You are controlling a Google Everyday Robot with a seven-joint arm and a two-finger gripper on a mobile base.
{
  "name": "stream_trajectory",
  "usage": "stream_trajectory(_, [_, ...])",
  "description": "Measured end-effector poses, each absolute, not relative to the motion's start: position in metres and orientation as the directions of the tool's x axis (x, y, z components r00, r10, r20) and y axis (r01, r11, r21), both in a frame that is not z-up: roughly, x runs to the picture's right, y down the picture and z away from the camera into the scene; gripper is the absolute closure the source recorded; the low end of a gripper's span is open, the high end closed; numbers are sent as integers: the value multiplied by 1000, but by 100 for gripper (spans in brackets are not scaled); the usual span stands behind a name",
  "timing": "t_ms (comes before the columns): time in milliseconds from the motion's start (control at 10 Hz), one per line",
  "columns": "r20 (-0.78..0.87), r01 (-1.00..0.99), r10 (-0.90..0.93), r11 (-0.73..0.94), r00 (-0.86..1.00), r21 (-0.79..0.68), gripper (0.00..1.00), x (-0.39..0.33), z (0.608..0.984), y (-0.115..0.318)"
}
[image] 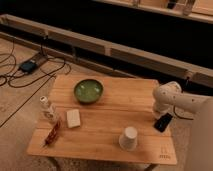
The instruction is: Push the eraser across the table
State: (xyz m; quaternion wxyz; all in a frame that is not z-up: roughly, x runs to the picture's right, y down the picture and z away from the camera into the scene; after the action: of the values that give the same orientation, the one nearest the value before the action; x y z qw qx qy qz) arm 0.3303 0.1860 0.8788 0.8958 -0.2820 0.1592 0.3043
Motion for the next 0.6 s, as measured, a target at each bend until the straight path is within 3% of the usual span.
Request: stream_trajectory(600, [-458, -656, 480, 638, 748, -403, 100, 343, 878, 187])
